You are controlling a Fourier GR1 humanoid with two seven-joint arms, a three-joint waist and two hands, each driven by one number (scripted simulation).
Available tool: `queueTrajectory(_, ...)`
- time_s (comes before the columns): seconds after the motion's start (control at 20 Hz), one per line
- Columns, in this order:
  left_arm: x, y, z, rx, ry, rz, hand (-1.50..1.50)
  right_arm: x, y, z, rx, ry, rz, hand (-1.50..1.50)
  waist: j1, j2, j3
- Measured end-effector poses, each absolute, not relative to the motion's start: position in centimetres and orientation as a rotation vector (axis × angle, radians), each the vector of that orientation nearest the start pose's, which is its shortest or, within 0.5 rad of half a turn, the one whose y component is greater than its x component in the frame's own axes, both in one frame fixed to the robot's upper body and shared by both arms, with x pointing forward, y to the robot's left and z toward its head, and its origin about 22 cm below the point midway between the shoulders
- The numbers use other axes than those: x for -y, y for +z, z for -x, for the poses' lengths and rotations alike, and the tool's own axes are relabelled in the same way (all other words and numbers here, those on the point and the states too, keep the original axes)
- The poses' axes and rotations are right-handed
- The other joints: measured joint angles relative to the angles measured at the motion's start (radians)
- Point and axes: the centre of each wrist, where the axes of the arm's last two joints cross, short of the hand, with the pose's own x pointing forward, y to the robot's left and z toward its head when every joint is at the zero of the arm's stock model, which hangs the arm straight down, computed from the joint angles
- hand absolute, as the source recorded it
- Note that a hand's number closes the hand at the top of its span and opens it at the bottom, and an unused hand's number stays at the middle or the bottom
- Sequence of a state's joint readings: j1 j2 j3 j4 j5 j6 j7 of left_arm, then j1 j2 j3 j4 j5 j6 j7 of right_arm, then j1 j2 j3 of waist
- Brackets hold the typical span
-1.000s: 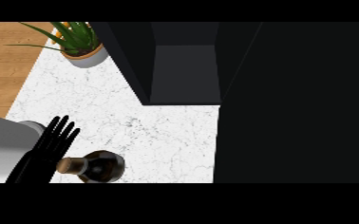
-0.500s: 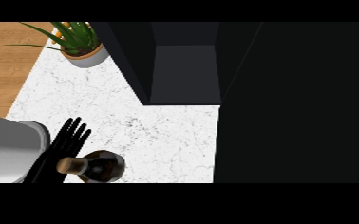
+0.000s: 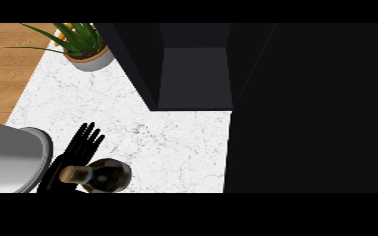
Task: Pick up the wine, place it into the cabinet and close the cabinet
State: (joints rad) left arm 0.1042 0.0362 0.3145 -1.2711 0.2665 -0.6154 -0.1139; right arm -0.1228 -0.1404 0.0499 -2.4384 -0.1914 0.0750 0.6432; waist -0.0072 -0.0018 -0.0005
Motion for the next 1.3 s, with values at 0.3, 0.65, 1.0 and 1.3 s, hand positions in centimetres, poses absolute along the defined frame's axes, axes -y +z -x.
queueTrajectory(0.3, -31.2, -9.9, -18.0, 1.412, 0.156, 0.434, -1.50, 22.1, 20.7, -16.4, 1.886, 0.302, -0.188, -1.50, 0.002, 0.000, 0.000)
queueTrajectory(0.65, -30.5, -10.8, -18.5, 1.419, 0.193, 0.479, 1.50, 22.2, 20.2, -16.2, 1.885, 0.294, -0.192, -1.50, 0.001, 0.000, 0.001)
queueTrajectory(1.0, -29.7, -11.2, -19.2, 1.435, 0.141, 0.585, 1.50, 22.1, 20.0, -16.2, 1.882, 0.300, -0.195, -1.50, 0.001, -0.001, 0.001)
queueTrajectory(1.3, -29.4, -10.7, -19.6, 1.509, 0.009, 0.527, 1.50, 22.6, 20.2, -16.3, 1.895, 0.301, -0.170, -1.50, -0.001, -0.001, 0.000)
